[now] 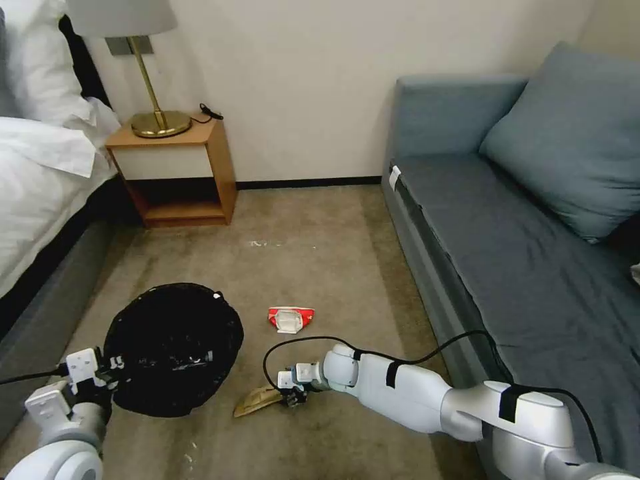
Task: Pick up the trash bin, then pick up the garbage on the floor and place it into the trash bin.
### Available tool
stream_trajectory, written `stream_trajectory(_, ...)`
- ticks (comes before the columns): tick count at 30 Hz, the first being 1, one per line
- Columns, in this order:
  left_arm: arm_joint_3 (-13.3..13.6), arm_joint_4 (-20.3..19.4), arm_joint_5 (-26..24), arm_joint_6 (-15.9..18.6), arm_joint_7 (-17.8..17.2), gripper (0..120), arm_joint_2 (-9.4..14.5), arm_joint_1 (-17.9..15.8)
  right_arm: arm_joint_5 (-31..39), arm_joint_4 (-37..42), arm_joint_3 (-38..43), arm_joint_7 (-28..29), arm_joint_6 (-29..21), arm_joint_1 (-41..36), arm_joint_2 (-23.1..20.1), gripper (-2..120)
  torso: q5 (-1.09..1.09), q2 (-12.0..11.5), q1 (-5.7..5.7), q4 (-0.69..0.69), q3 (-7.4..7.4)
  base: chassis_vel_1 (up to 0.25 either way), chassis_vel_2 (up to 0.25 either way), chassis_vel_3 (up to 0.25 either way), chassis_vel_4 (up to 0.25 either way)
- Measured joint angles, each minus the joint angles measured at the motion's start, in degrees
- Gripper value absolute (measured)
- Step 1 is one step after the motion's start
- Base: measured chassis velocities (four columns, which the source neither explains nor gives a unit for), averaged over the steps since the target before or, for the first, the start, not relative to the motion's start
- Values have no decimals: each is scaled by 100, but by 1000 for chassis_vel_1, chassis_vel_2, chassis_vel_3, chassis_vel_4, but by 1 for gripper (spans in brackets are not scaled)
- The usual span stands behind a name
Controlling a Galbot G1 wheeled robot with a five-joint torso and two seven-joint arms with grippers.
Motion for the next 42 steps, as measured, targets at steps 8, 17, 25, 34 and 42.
stream_trajectory(8,-1,-24,-3,-2,-1,3,13,20,65,221,103,20,-60,32,-264,9,0,0,0,0,0,0,0,0,0)
stream_trajectory(17,-8,-27,-5,-9,-4,3,46,68,428,769,761,187,-192,134,-1271,0,2,0,0,0,0,0,0,0,0)
stream_trajectory(25,94,-38,-3,-10,-3,3,92,33,942,1328,1782,548,-411,-99,-1936,0,2,0,0,-2,0,0,0,0,0)
stream_trajectory(34,58,-88,-14,-32,-2,3,119,65,2450,1987,2703,1280,-752,-147,-1944,0,0,0,0,0,0,0,0,0,0)
stream_trajectory(42,-61,-99,-94,-48,-3,3,191,116,4319,2739,2683,1191,248,29,-1677,0,-1,0,0,1,0,0,0,0,0)
